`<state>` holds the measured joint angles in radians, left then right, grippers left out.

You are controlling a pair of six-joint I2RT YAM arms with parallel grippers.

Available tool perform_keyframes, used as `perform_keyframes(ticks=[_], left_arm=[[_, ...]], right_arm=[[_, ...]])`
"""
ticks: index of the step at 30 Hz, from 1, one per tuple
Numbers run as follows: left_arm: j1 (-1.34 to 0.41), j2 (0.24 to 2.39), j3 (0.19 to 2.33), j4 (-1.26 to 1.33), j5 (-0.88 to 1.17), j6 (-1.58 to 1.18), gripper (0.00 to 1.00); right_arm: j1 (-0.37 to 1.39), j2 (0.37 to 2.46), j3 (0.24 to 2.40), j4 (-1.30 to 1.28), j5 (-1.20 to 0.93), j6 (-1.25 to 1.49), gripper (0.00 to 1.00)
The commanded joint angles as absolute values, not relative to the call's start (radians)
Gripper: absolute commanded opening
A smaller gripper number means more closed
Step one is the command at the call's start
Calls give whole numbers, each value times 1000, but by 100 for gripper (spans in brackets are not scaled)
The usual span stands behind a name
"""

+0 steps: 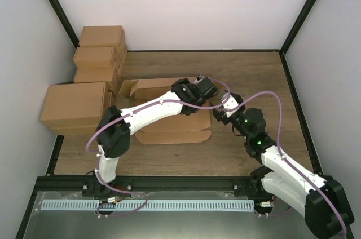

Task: Fold the paper box

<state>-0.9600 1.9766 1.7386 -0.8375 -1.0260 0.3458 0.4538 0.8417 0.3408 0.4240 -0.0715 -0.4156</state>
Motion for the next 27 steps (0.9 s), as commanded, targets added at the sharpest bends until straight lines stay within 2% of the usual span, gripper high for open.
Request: perform_keyframes(ticks=[1, 14, 20, 27], left_arm=[[-952, 1946, 1722, -819, -1002, 344, 8], [-947, 1929, 1721, -816, -1014, 346, 8], [-943, 1924, 1712, -806, -1015, 348, 8], [-941, 1924, 1710, -804, -1013, 348, 8]], right_arm=[[451, 892, 330, 540, -104, -443, 78], [397, 1005, 331, 702, -131, -499, 70], [274, 1082, 355, 795, -347, -488, 66], [265, 1222, 389, 906, -446, -570, 66]])
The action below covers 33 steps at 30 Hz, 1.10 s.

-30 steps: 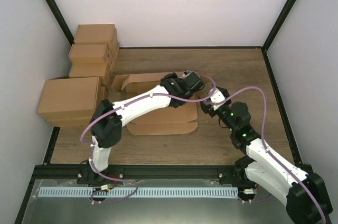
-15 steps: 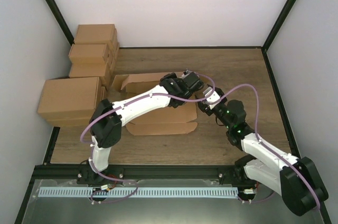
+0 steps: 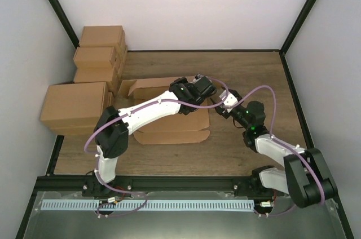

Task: Fold the paper box

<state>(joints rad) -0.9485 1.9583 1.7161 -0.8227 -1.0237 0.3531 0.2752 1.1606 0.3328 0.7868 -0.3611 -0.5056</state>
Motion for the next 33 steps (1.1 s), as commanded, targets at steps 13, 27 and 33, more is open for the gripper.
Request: perform_keyframes(ticks=[13, 27, 33], left_arm=[[-943, 1924, 1707, -809, -1011, 344, 8], [-941, 1927, 1712, -805, -1002, 339, 8], [-942, 1920, 1712, -805, -988, 334, 8]], right_arm=[[225, 1376, 439, 1002, -546, -582, 58], [225, 1424, 440, 1031, -567, -550, 41], [225, 1445, 443, 1050, -566, -537, 27]])
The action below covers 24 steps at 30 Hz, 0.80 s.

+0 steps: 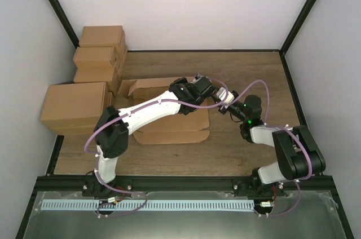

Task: Fold the paper box

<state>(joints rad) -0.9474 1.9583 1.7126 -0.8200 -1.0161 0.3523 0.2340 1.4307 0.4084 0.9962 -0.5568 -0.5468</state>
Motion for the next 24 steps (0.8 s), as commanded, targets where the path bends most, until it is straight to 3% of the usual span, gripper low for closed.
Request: perform_keyframes(ticks=[1, 5, 9, 11, 16, 18, 21, 24], left_arm=[[-941, 1919, 1712, -806, -985, 332, 8], [-942, 1910, 1708, -807, -961, 318, 10], [-942, 1889, 1691, -809, -933, 291, 17], [-942, 1870, 1675, -808, -914, 277, 26], [-942, 1787, 1615, -832, -783, 240, 69], [-942, 1739, 1597, -842, -736, 209, 80], [-939, 1668, 1567, -839, -669, 171, 91], [-891, 1601, 1563, -824, -474, 150, 92]], right_arm=[[225, 1447, 443, 1050, -566, -536, 23], [225, 1450, 445, 1037, -576, -532, 5], [225, 1450, 444, 1030, -581, -532, 1], [225, 1448, 442, 1027, -580, -535, 1], [226, 1448, 443, 1017, -582, -538, 1], [225, 1449, 444, 1018, -585, -538, 1], [225, 1451, 443, 1018, -589, -538, 1], [226, 1451, 444, 1018, -593, -538, 1]])
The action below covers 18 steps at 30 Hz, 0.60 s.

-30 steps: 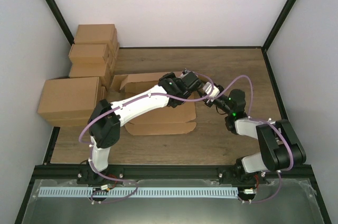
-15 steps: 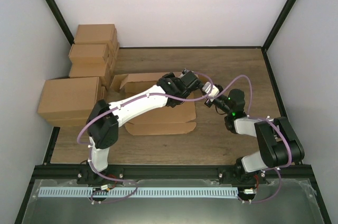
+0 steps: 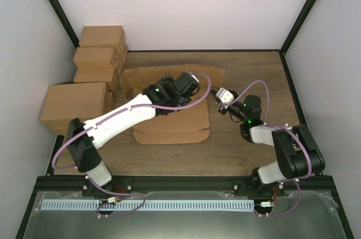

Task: Fold the paper box

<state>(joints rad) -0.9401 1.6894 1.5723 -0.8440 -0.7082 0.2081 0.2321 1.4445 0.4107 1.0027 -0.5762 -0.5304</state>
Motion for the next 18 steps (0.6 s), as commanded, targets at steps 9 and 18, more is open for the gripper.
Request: perform_keyframes(ticks=[9, 18], left_arm=[[-563, 1629, 1604, -763, -100, -60, 90], [-347, 1891, 1892, -782, 173, -81, 100]], right_arm=[[225, 1398, 516, 884, -578, -426, 18], [365, 1224, 640, 409, -626, -53, 71]])
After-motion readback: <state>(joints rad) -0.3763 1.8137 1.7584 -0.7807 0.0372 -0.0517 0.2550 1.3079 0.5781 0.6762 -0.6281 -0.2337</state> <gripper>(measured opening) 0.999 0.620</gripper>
